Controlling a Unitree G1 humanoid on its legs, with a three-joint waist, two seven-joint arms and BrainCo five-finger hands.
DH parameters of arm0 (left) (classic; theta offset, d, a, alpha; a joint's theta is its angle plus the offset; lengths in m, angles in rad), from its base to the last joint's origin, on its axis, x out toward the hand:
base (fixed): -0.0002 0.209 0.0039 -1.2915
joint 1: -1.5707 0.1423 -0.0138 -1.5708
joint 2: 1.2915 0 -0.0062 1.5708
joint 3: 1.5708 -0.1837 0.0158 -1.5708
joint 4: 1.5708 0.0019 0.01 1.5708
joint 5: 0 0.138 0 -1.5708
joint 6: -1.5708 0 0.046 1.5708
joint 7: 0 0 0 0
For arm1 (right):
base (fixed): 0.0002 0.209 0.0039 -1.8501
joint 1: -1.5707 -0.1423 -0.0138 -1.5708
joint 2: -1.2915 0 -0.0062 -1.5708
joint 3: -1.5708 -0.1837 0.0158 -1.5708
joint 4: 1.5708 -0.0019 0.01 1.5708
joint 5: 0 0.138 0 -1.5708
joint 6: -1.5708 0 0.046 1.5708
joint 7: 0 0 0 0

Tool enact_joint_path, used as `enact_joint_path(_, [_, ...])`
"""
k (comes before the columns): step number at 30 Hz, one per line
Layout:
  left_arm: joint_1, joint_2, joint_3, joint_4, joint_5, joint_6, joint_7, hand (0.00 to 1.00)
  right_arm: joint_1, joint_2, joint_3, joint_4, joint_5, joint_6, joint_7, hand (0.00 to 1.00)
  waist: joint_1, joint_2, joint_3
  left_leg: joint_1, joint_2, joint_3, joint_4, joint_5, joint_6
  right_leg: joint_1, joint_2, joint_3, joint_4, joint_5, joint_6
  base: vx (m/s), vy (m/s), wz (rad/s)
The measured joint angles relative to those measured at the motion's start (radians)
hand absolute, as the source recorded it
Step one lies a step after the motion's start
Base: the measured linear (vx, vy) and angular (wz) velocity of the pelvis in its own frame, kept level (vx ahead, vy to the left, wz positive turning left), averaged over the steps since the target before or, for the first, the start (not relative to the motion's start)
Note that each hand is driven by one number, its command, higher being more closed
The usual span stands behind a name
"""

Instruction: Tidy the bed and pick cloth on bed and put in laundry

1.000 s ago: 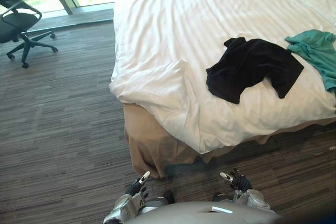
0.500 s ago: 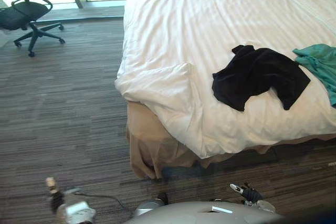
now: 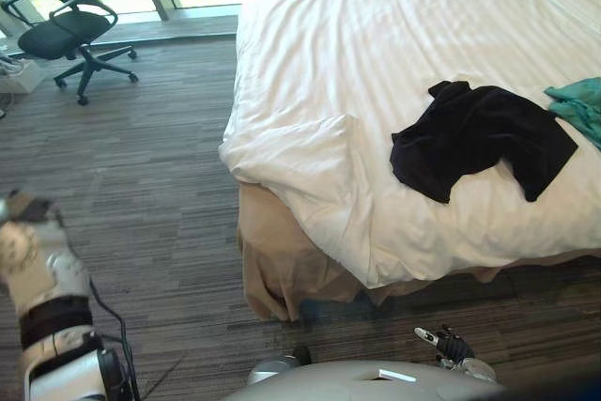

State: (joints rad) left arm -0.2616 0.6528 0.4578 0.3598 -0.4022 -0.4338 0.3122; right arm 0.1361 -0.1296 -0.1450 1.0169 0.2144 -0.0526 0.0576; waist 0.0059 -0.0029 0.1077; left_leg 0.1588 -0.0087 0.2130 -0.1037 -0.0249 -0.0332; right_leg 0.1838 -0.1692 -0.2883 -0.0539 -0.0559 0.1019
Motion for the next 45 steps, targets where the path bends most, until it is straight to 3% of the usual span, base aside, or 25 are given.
enact_joint_path(2, [-0.048,0.001,-0.056,-0.034,0.07,0.031,-0.005,0.0,-0.001,0.001,-0.002,-0.002,0.0,-0.011,0.001,0.0,-0.018,0.004,-0.002,0.005,0.003,0.022,0.001,-0.001,-0.001,-0.006,0.003,0.021,0.0,0.003,-0.003,-0.02,-0.013,-0.38])
enact_joint_path(5, [-0.11,0.002,-0.151,-0.042,0.175,0.115,-0.073,0.0,0.014,0.005,-0.01,-0.007,0.011,-0.016,0.003,0.0,-0.049,0.008,-0.004,0.017,0.013,0.069,0.004,-0.005,-0.008,-0.022,0.02,0.07,0.0,0.011,-0.014,-0.02,-0.024,-0.49])
enact_joint_path(8, [-0.172,0.006,-0.285,-0.033,0.301,0.228,-0.183,0.0,0.047,0.006,-0.049,-0.013,0.036,-0.015,0.005,0.0,-0.075,0.016,-0.005,0.018,0.032,0.105,0.005,-0.007,-0.011,-0.04,0.04,0.101,-0.001,0.018,-0.025,-0.03,-0.072,-0.34])
enact_joint_path(13, [-0.281,0.006,-0.472,0.063,0.395,0.371,-0.354,0.0,0.086,0.004,-0.087,-0.018,0.049,-0.006,0.012,0.0,-0.114,0.046,-0.009,0.031,0.051,0.149,0.004,-0.012,-0.018,-0.054,0.06,0.139,0.004,0.023,-0.034,-0.03,-0.068,-0.28])
enact_joint_path(20, [-0.389,0.006,-0.608,0.305,0.554,0.494,-0.461,0.0,0.114,0.022,-0.123,-0.019,0.049,0.005,0.022,0.0,-0.157,0.06,-0.007,0.031,0.066,0.178,0.002,-0.007,-0.027,-0.078,0.075,0.166,0.024,0.022,-0.042,-0.04,-0.049,-0.14])
enact_joint_path(26, [-0.444,0.007,-0.66,0.439,0.664,0.542,-0.527,0.0,0.111,0.038,-0.12,-0.092,0.049,0.032,0.027,0.0,-0.179,0.067,0.023,-0.011,0.074,0.214,0.003,-0.002,-0.03,-0.152,0.077,0.198,0.053,0.029,-0.047,-0.05,-0.033,-0.14])
enact_joint_path(27, [-0.458,0.006,-0.672,0.472,0.668,0.557,-0.543,1.0,0.1,0.037,-0.12,-0.105,0.051,0.038,0.026,0.0,-0.185,0.07,0.037,-0.032,0.073,0.215,0.005,0.003,-0.028,-0.176,0.075,0.199,0.059,0.032,-0.046,-0.06,-0.018,-0.06])
enact_joint_path(30, [-0.472,0.006,-0.674,0.525,0.671,0.578,-0.556,1.0,0.086,0.037,-0.118,-0.134,0.062,0.045,0.027,0.0,-0.208,0.068,0.08,-0.068,0.074,0.221,0.005,0.012,-0.029,-0.218,0.076,0.209,0.061,0.043,-0.048,-0.04,-0.02,-0.08])
enact_joint_path(35, [-0.468,-0.003,-0.695,0.567,0.709,0.57,-0.636,1.0,0.076,0.03,-0.12,-0.138,0.078,0.052,0.04,0.0,-0.224,0.072,0.116,-0.085,0.08,0.244,0.005,0.014,-0.032,-0.245,0.081,0.227,0.061,0.05,-0.051,0.02,-0.026,-0.12])
enact_joint_path(40, [-0.44,-0.016,-0.695,0.561,0.696,0.51,-0.662,1.0,0.075,0.03,-0.122,-0.139,0.06,0.055,0.063,0.0,-0.235,0.077,0.118,-0.06,0.08,0.244,0.006,0.011,-0.042,-0.218,0.078,0.217,0.061,0.05,-0.051,0.02,-0.008,0.03])
enact_joint_path(44, [-0.311,-0.017,-0.695,0.393,0.616,0.468,-0.682,1.0,0.076,0.031,-0.148,-0.139,0.032,0.055,0.067,0.0,-0.228,0.082,0.115,-0.052,0.075,0.211,0.006,0.011,-0.042,-0.188,0.066,0.166,0.059,0.05,-0.051,-0.01,0.002,0.26])
enact_joint_path(45, [-0.267,-0.017,-0.694,0.336,0.589,0.466,-0.699,1.0,0.076,0.031,-0.165,-0.139,0.021,0.055,0.067,0.0,-0.214,0.083,0.115,-0.049,0.074,0.202,0.006,0.011,-0.042,-0.179,0.064,0.155,0.059,0.05,-0.051,-0.03,0.004,0.34])
